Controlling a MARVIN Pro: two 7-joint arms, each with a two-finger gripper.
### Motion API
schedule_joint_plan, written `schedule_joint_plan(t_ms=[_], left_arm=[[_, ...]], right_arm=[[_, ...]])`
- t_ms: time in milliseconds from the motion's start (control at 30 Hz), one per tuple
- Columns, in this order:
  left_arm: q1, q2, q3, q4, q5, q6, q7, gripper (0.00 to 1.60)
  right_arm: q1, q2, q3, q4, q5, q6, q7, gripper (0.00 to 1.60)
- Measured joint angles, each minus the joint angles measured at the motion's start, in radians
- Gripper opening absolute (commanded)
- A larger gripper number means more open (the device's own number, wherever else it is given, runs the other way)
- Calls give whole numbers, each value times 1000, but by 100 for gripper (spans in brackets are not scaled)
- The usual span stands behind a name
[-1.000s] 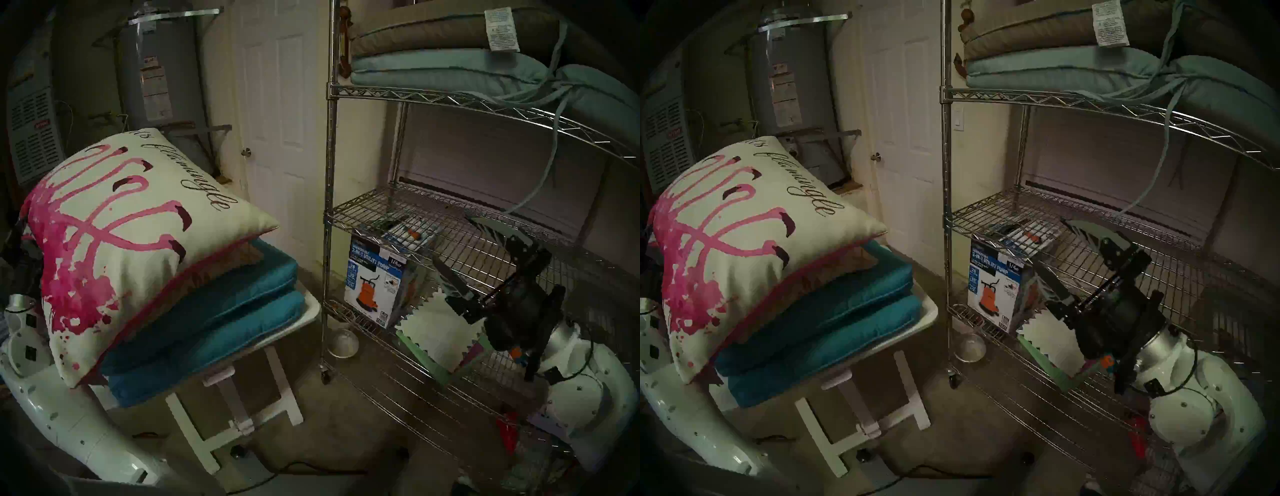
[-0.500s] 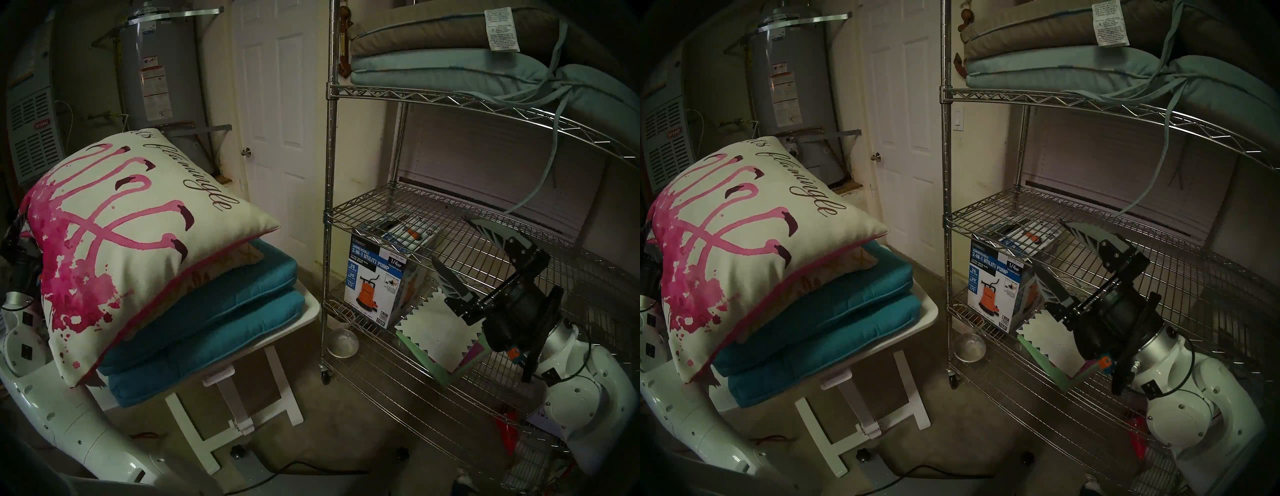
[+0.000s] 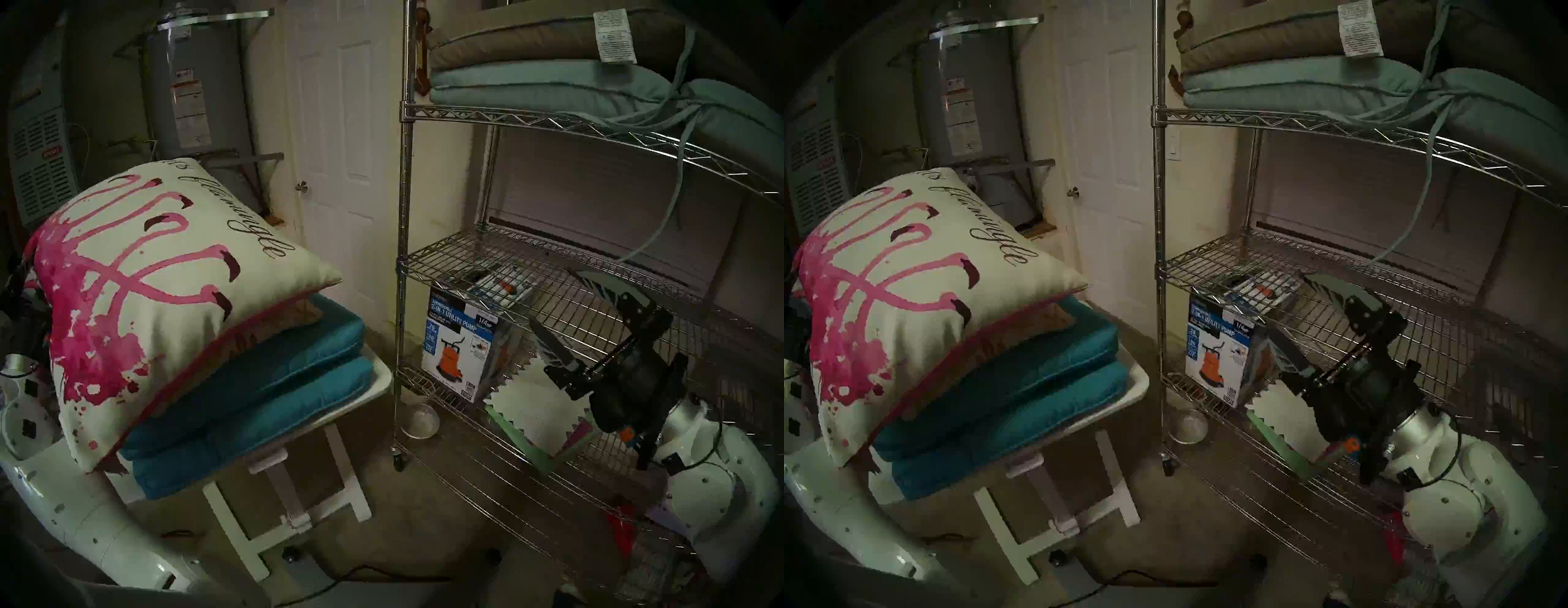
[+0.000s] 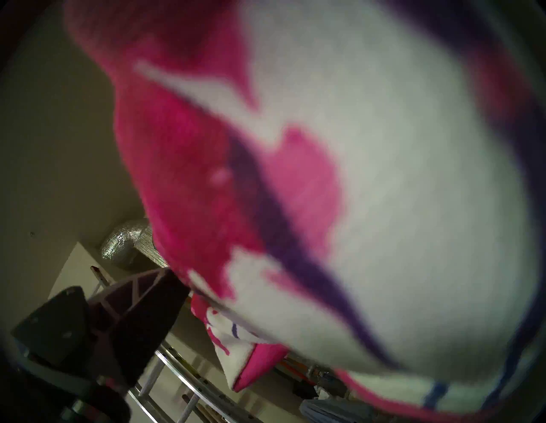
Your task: Take cushion off the shelf
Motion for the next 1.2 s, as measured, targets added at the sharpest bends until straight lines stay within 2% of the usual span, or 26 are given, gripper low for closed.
schedule_joint_plan(t_ms=[400,667,900,1200], left_arm=[[-17,25,-14,8,-1,-1,-6,160],[-19,49,-64,25,-1,-8,0,160],[11,52,-120,16,-11,-26,-9,160],[53,33,-160,-28,-40,-44,-49,160]], right_arm=[[2,-1,-10,0,-8,1,1,160],[3,-2,-14,0,-12,6,4,160],[7,-2,-17,0,-12,11,7,160],[12,1,-25,0,-11,14,12,160]])
